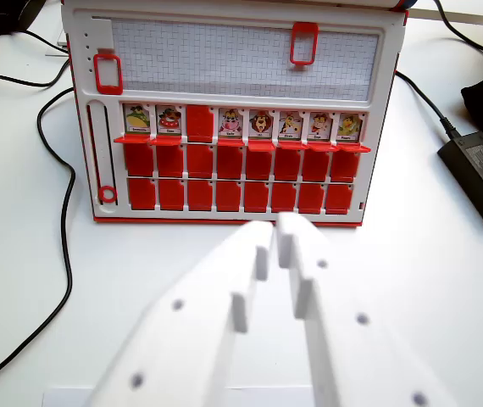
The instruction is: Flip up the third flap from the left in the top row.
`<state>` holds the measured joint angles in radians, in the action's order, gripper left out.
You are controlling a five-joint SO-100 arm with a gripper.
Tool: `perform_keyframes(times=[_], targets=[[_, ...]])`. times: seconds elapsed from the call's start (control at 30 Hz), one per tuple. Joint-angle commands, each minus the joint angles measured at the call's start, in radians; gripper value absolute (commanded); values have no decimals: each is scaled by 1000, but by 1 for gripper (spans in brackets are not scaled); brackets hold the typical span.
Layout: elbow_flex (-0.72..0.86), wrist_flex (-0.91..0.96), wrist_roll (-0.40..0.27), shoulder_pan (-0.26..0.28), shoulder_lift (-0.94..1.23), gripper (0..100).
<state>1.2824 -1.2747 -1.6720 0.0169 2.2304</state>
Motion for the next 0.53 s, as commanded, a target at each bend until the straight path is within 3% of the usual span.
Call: perform_keyframes(times=[0.0, 0.5], targets=[[-25, 44, 12, 11, 23, 0], [-26, 57, 21, 8, 29, 0]])
